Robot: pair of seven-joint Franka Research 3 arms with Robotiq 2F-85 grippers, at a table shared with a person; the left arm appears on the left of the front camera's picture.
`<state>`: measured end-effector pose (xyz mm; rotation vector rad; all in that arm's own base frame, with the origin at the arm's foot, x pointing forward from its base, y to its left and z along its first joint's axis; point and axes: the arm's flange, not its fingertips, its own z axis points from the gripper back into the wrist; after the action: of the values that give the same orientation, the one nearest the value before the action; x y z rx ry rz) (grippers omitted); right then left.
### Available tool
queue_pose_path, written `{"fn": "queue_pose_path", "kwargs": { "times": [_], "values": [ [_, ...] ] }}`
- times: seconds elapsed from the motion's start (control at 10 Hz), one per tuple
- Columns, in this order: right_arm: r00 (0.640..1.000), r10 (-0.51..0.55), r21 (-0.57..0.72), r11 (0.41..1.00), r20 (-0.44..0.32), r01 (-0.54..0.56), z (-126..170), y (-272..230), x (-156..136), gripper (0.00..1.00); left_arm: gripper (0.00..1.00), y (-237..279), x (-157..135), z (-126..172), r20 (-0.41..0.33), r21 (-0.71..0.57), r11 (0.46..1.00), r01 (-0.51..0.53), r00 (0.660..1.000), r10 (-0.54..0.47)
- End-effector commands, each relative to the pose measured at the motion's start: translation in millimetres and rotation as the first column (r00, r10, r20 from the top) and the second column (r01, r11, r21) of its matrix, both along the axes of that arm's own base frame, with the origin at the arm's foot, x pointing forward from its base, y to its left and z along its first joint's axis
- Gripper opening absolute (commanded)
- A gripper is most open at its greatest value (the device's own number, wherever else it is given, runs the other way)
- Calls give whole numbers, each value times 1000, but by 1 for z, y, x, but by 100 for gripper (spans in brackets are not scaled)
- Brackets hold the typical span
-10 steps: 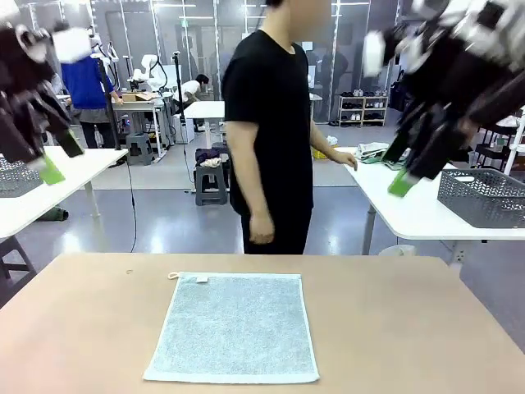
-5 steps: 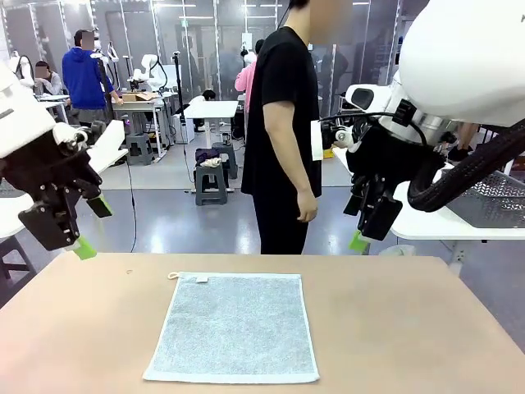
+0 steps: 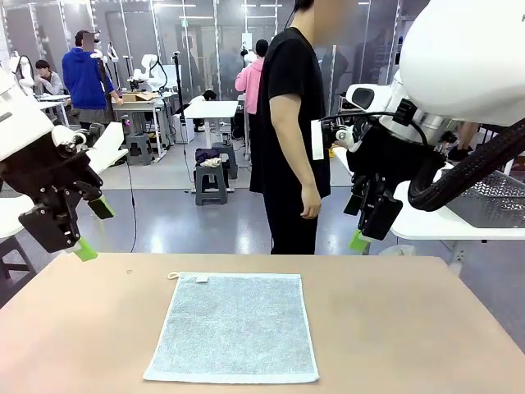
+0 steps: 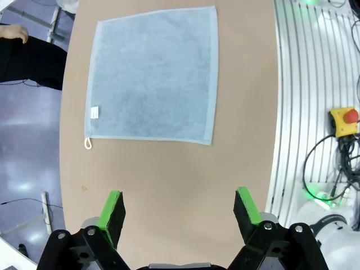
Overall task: Fold the towels and place them in the basket.
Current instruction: When a person lays out a Towel with hook on the table, fold it in half twice.
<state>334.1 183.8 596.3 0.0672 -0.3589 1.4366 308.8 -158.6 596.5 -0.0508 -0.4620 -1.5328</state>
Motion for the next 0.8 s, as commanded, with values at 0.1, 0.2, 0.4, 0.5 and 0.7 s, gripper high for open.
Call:
{"fn": "queue_pose_path", "kwargs": {
  "times": [0.1,0.2,0.4,0.5,0.7],
  "values": [
    [1000,0,0,1000,0,0,0,0,0,94,98,0,0,0,0,0,1000,0,1000,0],
    [1000,15,-58,998,6,-14,-12,19,3,94,98,-28,2,-16,15,87,996,-8,1000,7],
    [1000,16,-79,997,-5,-16,-37,39,7,94,98,-61,9,-49,-3,199,979,-36,999,38],
    [1000,12,-83,996,-24,-14,-54,44,9,94,98,-67,12,-67,-32,221,975,-34,999,42],
    [997,-22,-121,993,-70,14,-99,52,12,94,98,-76,11,-107,-55,296,953,-64,995,84]
  ]
}}
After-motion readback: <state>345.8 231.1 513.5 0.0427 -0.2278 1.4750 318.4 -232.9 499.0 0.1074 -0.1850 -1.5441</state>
